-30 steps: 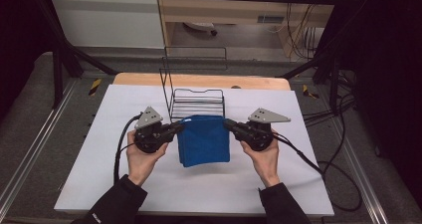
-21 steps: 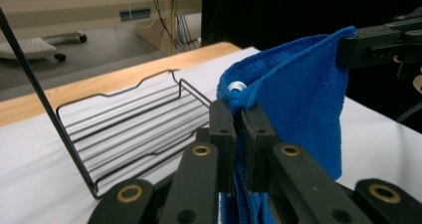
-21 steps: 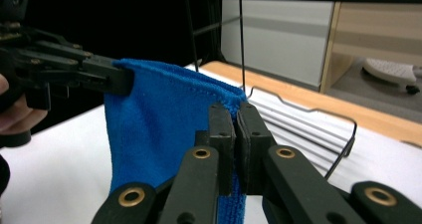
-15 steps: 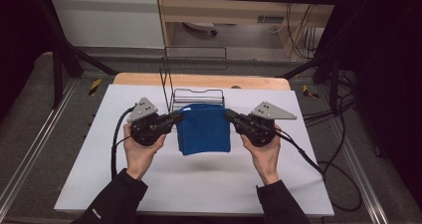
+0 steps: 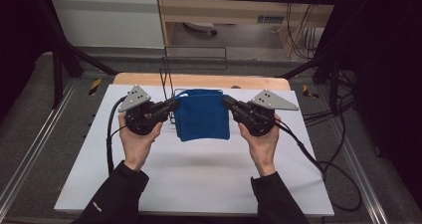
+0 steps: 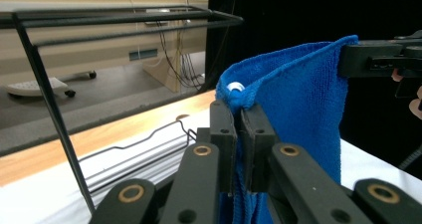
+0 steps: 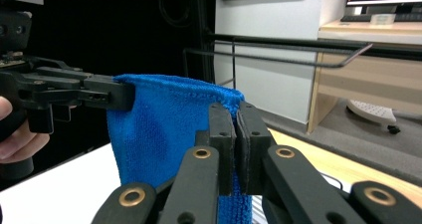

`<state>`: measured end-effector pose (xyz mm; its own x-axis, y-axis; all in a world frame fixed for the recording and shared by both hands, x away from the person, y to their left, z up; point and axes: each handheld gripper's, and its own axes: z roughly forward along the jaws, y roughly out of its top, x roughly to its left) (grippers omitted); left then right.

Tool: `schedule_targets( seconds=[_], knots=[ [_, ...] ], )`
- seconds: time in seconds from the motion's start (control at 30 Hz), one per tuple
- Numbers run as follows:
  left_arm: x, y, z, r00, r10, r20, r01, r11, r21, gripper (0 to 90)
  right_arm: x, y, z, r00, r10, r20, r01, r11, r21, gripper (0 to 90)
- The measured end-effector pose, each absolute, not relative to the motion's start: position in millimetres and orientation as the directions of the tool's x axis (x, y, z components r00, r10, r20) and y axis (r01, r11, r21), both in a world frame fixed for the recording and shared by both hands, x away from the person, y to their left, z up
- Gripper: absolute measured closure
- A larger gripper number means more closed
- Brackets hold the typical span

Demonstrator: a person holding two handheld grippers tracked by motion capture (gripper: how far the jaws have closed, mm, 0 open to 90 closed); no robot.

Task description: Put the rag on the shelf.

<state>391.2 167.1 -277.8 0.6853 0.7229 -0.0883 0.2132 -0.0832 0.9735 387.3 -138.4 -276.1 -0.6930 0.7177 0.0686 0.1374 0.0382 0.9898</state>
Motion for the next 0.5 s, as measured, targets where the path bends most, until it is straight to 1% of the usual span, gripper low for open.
schedule_targets(
  seconds=[0.5],
  knots=[
    [400.9,167.9,-247.4,0.671,0.737,-0.077,0.15,-0.033,0.988,85.5,397.2,-130.1,-247.8,-0.66,0.751,0.032,0.067,0.017,0.998,87.5]
  ],
)
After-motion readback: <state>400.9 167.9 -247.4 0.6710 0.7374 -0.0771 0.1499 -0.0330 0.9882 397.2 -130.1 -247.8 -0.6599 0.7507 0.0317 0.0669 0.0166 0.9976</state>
